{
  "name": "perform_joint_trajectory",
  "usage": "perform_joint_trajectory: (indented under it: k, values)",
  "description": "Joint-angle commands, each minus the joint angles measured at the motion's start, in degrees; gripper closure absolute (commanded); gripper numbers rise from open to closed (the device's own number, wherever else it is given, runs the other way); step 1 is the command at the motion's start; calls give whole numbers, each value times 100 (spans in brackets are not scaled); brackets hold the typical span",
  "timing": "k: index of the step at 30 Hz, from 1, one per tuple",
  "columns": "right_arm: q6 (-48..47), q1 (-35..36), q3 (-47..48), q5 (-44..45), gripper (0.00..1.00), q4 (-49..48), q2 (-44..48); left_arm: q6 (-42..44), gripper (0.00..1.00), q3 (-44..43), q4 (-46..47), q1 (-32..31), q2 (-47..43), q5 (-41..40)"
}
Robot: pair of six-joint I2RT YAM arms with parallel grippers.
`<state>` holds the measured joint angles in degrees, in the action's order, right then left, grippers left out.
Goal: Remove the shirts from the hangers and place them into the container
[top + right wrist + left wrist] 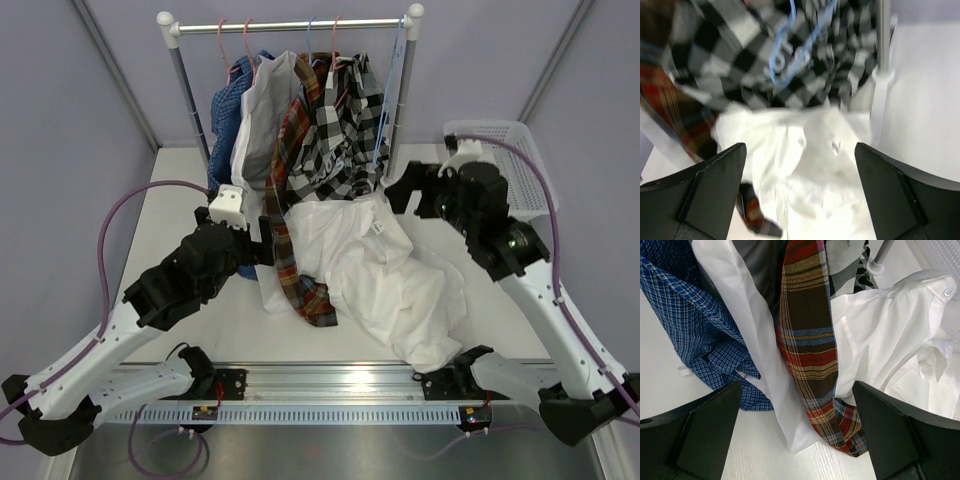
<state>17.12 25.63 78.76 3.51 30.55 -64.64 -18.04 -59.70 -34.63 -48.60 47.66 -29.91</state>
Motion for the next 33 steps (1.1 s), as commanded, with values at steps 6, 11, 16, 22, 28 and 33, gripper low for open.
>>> perform_joint_trajectory:
  k: [6, 11, 16, 22, 28, 33]
  values:
    - [1451, 758, -2549, -571, 1, -925, 655, -50, 1, -270, 150, 35, 42, 47]
    - [2048, 1409, -2857, 386, 1, -1612, 164, -94, 1, -209, 150, 35, -11, 82]
    - [2601, 1752, -2761, 1090, 0, -2175, -864, -147, 1, -68, 123, 35, -151, 73]
    - [3559, 1797, -2594, 1802, 1, -1799, -1858, -200, 1, 64, 9, 35, -344, 29]
    - [3973, 1797, -3015, 2469, 61, -1289, -1553, -156, 1, 99, -52, 35, -494, 64]
    - [3808, 1587, -2928, 3419, 100, 29, -542, -85, 1, 152, -52, 35, -565, 56]
